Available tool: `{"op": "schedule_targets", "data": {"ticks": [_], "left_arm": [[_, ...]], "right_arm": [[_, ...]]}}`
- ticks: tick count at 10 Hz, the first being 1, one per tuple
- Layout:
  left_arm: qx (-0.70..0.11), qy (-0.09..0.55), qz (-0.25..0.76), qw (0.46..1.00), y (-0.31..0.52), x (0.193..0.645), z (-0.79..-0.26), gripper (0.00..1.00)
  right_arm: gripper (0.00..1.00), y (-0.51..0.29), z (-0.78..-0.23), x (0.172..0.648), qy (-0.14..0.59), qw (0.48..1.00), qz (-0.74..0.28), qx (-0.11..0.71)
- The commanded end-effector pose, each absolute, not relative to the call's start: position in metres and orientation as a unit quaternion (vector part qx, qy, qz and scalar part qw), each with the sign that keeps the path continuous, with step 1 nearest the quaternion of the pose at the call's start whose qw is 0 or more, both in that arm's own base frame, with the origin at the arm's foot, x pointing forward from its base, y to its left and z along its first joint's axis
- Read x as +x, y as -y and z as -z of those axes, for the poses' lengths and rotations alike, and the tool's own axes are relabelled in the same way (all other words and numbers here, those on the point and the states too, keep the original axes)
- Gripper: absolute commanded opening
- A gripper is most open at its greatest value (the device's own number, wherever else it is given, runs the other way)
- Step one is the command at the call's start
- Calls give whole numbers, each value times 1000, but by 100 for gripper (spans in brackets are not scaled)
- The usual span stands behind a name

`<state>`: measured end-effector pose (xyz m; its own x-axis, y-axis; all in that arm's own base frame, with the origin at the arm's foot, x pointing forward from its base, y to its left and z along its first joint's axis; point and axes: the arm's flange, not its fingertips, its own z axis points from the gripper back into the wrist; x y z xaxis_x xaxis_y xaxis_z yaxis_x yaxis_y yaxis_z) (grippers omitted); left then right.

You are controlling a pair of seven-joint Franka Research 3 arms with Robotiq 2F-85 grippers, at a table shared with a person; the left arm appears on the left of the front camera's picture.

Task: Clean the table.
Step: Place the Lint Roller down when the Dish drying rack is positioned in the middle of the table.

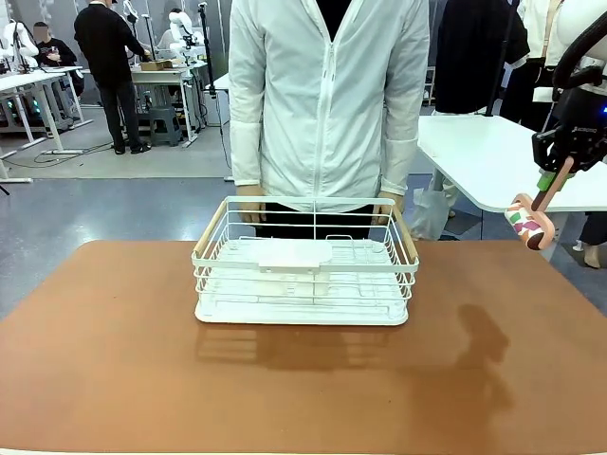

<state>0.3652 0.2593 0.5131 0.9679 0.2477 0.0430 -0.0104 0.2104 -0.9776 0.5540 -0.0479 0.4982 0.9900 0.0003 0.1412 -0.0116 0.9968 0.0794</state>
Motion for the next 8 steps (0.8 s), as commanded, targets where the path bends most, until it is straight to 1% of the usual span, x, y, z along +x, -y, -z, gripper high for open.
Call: {"op": "schedule_targets", "data": {"ticks": [1, 2, 3, 4, 5, 6, 7, 8], "left_arm": [[-625, 97, -84, 770, -260, 363, -515, 100], [-625, 97, -84, 770, -260, 363, -515, 100], [-625, 97, -84, 770, -260, 363, -515, 100], [-625, 97, -84, 770, -260, 363, -515, 100], [-625, 97, -84, 770, -260, 363, -515, 100], [-625, 97, -84, 770, -260, 363, -515, 100], [-625, 97, -84, 770, -260, 363, -515, 100], [-625, 97, -84, 770, -260, 363, -515, 100]], "right_arm": [[21, 48, -498, 554, 71, 997, -3, 40], [21, 42, -497, 555, 70, 996, 33, 41], [21, 32, -499, 556, 93, 984, 149, 26], [21, 20, -503, 556, 58, 952, 302, 1], [21, 10, -496, 558, 20, 917, 398, -18], [21, 5, -494, 566, 1, 866, 500, 3], [21, 6, -492, 573, 17, 816, 577, 2], [21, 6, -490, 577, -3, 759, 650, 31]]}}
